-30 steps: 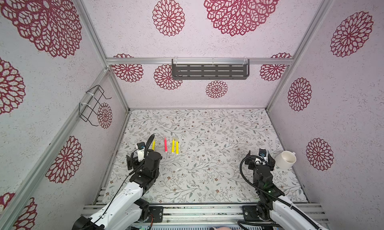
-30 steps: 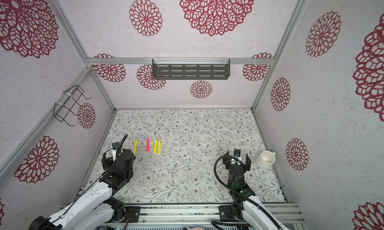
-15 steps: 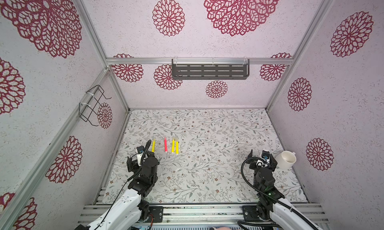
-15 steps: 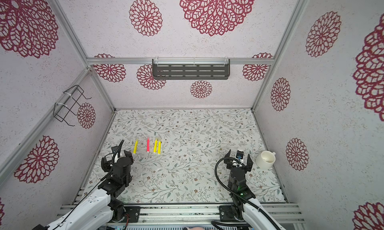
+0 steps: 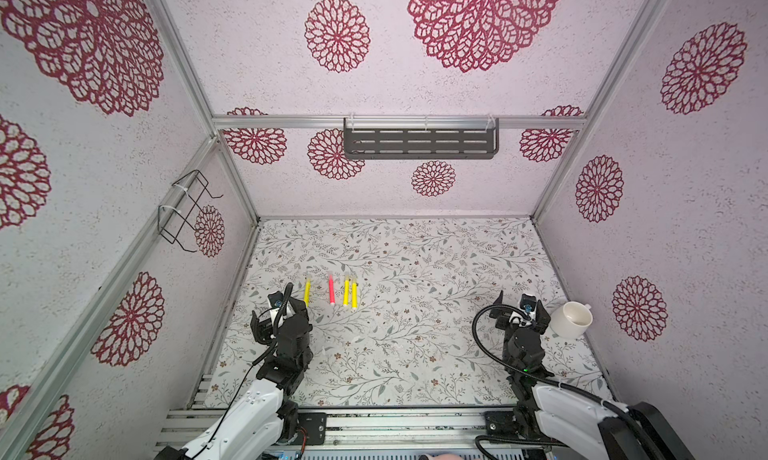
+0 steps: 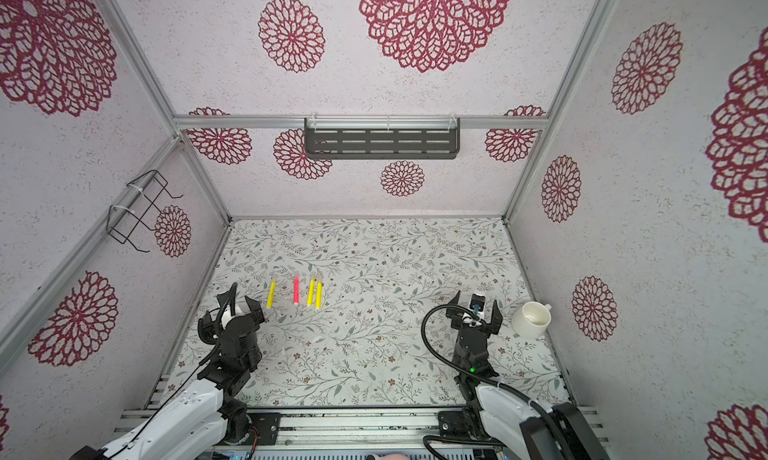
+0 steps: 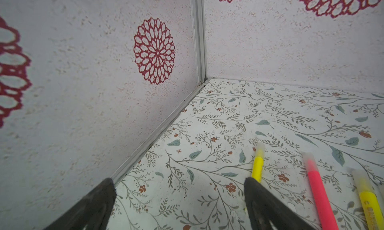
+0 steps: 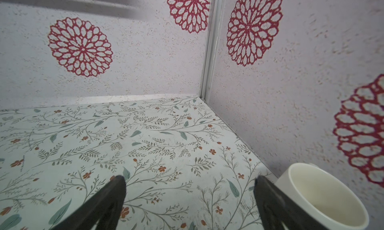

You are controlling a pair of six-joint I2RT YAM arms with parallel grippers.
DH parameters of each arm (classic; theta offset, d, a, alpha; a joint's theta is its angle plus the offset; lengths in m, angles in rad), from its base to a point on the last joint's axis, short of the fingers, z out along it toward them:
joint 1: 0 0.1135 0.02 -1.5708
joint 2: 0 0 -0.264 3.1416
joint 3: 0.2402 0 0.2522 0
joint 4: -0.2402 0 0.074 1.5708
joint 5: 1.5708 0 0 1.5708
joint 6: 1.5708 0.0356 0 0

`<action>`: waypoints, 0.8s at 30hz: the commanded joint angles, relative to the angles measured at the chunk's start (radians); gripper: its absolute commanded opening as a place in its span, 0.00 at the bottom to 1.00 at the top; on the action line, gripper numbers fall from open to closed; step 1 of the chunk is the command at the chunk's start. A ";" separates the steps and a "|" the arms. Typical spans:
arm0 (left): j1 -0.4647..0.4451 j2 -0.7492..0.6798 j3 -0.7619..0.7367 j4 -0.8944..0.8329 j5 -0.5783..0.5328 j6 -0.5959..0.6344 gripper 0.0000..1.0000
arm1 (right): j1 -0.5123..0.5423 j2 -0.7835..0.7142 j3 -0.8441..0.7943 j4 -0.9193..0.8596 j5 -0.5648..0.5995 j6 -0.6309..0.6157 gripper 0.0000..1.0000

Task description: Insert the pens into the pen caps

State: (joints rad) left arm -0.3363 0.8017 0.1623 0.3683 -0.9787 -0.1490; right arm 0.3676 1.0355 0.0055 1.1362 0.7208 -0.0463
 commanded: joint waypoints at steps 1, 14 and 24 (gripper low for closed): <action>0.034 0.026 -0.013 0.126 0.046 0.018 0.99 | -0.034 0.118 -0.095 0.312 -0.021 -0.020 0.99; 0.115 0.091 -0.052 0.312 0.093 0.016 0.99 | -0.074 0.367 -0.044 0.548 -0.015 -0.047 0.99; 0.160 0.159 -0.055 0.404 0.127 0.014 0.99 | -0.123 0.405 -0.027 0.551 -0.050 -0.029 0.99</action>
State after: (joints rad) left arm -0.1905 0.9459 0.1146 0.7033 -0.8680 -0.1417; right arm 0.2569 1.4231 0.0044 1.5745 0.6910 -0.0929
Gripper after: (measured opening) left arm 0.990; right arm 0.989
